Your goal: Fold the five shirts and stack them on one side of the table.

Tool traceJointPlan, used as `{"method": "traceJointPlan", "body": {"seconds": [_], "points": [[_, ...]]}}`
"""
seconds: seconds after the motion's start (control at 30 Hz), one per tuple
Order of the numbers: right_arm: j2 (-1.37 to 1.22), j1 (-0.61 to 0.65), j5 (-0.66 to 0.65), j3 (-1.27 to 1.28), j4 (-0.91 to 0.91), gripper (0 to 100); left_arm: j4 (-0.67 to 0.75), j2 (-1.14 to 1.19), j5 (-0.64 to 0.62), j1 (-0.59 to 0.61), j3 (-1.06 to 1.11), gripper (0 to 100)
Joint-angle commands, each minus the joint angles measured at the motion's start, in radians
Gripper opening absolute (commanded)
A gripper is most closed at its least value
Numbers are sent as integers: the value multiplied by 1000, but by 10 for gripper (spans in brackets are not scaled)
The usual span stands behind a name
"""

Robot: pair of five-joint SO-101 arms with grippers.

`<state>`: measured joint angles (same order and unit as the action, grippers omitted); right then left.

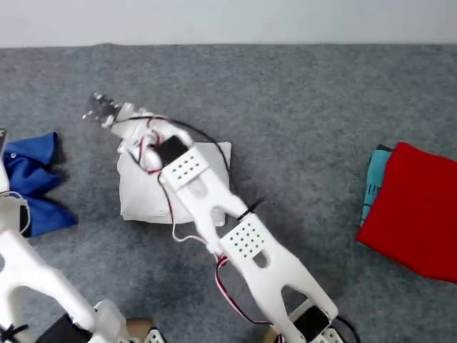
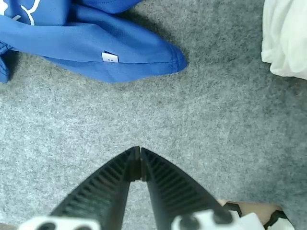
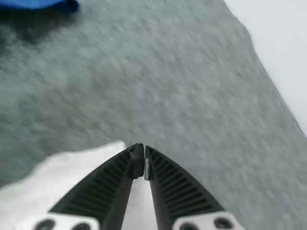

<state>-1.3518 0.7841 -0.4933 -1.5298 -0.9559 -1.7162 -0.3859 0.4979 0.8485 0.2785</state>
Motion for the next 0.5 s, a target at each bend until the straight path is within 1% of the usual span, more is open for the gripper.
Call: {"method": "traceJointPlan", "body": {"seconds": [0.0, 0.1, 0.23, 0.47], "points": [[15, 22, -12, -17, 21, 9, -2, -32, -5, -8, -7, 6], [58, 19, -11, -66, -62, 9, -2, -32, -3, -8, -7, 6], [133, 16, -6, -155, -260, 9, -2, -32, -3, -8, -8, 6], [263, 22, -5, -150, -621, 9, -6, -32, -8, -40, -8, 6]]}}
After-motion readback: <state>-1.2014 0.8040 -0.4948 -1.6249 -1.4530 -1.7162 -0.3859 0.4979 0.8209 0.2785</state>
